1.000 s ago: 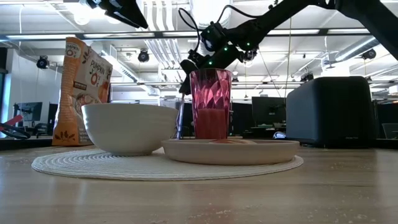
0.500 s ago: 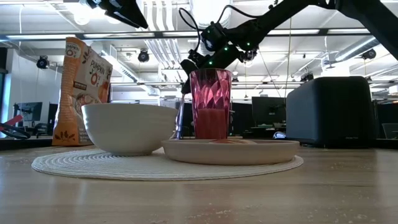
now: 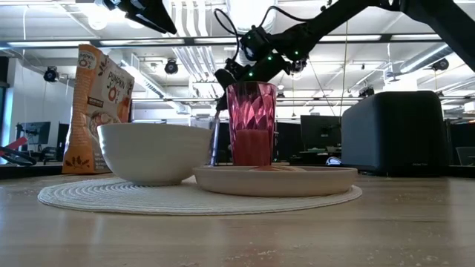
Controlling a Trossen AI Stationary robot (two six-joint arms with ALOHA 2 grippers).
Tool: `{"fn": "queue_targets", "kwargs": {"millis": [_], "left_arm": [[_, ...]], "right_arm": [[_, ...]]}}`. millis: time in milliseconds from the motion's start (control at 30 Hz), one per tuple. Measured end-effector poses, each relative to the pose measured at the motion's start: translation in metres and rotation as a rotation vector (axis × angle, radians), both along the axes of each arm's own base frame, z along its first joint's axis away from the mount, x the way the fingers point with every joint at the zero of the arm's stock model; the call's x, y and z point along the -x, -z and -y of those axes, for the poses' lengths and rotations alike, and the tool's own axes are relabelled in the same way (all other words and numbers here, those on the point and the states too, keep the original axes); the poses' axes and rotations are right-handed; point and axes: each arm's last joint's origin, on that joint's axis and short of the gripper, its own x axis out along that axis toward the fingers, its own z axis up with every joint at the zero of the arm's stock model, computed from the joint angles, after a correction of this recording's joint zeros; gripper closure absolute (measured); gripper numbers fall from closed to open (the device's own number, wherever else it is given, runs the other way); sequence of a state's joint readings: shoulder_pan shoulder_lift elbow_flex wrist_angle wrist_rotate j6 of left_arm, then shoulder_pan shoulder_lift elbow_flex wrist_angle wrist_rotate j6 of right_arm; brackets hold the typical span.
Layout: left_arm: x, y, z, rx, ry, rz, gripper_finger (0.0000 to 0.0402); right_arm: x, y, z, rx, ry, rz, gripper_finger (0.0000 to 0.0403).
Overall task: Arrange a breakfast setting
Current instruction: Move the orange spoon to the middle left of the table
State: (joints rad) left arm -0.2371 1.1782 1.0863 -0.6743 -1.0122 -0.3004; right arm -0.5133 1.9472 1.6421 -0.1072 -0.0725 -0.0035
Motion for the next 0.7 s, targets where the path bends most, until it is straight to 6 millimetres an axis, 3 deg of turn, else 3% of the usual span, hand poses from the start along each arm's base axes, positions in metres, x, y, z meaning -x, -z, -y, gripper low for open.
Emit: {"fn": "queue_targets", "kwargs": {"millis": [200, 467, 700], "left_arm": [[0.000, 0.000, 0.000, 0.000, 0.000, 0.000, 0.0208], [0.000, 0.000, 0.000, 0.000, 0.000, 0.000, 0.0208], [0.000, 0.000, 0.000, -0.003, 0.001, -0.007, 0.0208]], "right_arm": [[-0.003, -0.011, 0.000, -0.025, -0.037, 0.122, 0.0394], [-0.001, -0.019, -0.002, -0.035, -0.029, 0.132, 0.0394], [0.009, -0.046, -0.007, 0.000, -0.033, 0.186, 0.0394]]}}
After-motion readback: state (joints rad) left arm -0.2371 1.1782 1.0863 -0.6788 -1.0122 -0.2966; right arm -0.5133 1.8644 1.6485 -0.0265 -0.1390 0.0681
